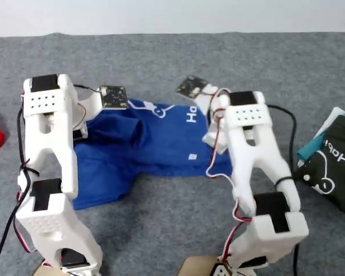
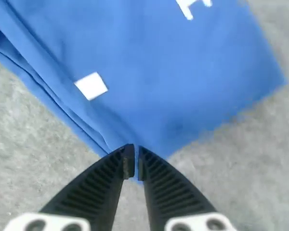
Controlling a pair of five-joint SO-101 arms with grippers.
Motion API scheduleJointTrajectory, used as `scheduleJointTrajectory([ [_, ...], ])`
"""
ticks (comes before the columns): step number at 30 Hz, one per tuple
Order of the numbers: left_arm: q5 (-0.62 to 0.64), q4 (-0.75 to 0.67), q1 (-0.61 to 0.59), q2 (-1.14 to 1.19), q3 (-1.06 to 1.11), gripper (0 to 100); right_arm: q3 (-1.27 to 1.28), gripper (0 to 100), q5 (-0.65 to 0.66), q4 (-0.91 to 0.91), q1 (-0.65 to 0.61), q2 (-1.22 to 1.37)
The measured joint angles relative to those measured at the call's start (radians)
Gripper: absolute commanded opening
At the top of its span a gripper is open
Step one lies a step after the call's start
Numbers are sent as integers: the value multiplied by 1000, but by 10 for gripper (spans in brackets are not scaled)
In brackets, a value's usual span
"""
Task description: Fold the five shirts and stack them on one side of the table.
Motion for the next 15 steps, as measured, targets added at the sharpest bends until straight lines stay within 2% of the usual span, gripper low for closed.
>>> scheduleJointTrajectory([
  [5,0,0,0,0,0,4,31,9,-2,8,-11,86],
  [15,0,0,0,0,0,4,31,9,-2,216,-11,89],
])
